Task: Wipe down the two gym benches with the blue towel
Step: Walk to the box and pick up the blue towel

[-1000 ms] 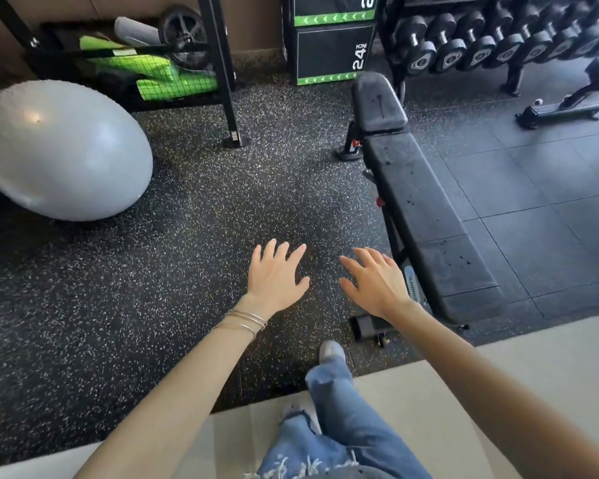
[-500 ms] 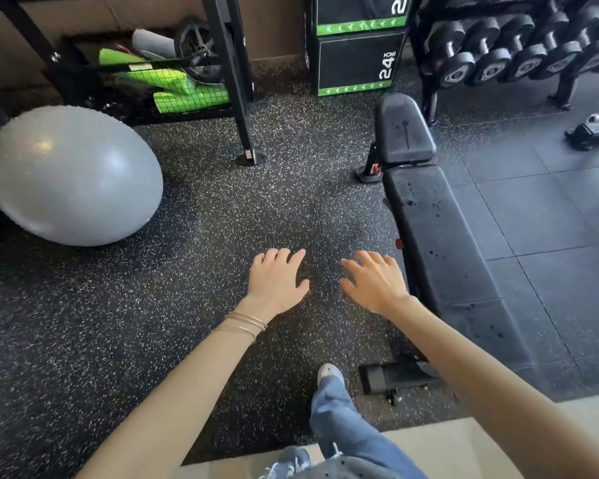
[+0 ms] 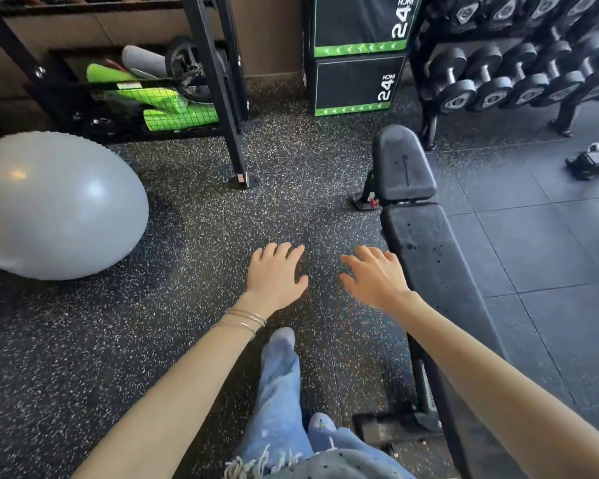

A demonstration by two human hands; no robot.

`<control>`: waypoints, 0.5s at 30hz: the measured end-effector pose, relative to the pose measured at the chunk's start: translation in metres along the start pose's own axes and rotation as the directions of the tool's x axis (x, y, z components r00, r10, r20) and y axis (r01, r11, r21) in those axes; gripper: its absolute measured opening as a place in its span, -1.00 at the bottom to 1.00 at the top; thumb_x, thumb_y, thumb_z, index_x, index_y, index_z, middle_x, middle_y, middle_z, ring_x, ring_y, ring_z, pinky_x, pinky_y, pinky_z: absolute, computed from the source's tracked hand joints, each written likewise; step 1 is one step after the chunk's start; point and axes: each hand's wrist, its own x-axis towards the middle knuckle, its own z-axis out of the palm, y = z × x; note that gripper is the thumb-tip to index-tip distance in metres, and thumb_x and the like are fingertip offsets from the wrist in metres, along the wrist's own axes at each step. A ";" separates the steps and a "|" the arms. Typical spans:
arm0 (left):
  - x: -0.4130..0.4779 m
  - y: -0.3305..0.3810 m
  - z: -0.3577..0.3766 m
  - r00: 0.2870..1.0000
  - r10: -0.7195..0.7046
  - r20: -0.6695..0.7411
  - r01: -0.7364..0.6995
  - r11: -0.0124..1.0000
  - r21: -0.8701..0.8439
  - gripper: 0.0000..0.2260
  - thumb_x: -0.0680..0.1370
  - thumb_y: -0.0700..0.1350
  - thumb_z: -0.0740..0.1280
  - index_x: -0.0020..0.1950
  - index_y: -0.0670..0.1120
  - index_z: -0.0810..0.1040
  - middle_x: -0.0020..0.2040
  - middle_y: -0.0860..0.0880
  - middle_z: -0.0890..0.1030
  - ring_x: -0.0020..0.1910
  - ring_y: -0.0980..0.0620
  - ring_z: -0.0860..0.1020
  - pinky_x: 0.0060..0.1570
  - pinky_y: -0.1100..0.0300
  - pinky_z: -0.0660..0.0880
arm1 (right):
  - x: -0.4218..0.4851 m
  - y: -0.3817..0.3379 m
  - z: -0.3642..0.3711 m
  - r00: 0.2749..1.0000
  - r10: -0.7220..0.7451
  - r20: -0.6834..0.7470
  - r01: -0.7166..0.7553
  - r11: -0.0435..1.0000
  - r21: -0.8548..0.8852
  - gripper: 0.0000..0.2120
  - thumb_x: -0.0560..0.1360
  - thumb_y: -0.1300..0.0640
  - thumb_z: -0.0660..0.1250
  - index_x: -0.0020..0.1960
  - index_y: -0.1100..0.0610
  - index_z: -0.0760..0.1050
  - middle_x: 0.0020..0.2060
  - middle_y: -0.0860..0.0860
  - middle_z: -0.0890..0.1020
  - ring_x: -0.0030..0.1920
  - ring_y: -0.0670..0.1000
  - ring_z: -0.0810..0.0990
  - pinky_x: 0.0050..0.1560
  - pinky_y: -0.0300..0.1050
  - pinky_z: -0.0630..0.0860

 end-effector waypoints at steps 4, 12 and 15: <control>0.053 -0.027 -0.010 1.000 0.029 -0.005 -0.029 1.000 0.009 -0.46 0.54 0.17 0.14 0.49 0.04 0.18 0.44 -0.05 0.32 0.40 -0.11 0.27 0.34 0.00 0.23 | 0.059 0.004 -0.017 0.999 0.032 -0.015 -0.032 0.999 0.010 -0.55 0.57 -0.15 0.10 0.42 -0.05 0.29 0.39 0.04 0.34 0.39 0.10 0.29 0.34 0.09 0.25; 0.170 -0.090 -0.056 0.996 0.090 -0.027 -0.089 0.995 0.043 -0.46 0.54 0.17 0.13 0.49 0.04 0.18 0.44 -0.06 0.32 0.41 -0.12 0.26 0.37 -0.04 0.22 | 0.175 -0.006 -0.072 0.991 0.100 -0.092 -0.097 0.995 0.031 -0.58 0.54 -0.11 0.13 0.37 -0.04 0.36 0.32 0.05 0.40 0.34 0.11 0.35 0.28 0.07 0.31; 0.203 -0.105 -0.063 0.994 0.108 -0.032 -0.107 0.994 0.036 -0.46 0.54 0.17 0.13 0.49 0.04 0.18 0.45 -0.07 0.31 0.42 -0.12 0.24 0.38 -0.04 0.21 | 0.205 -0.008 -0.084 0.988 0.116 -0.106 -0.113 0.993 0.038 -0.57 0.55 -0.11 0.14 0.39 -0.03 0.33 0.37 0.05 0.36 0.37 0.11 0.32 0.31 0.09 0.28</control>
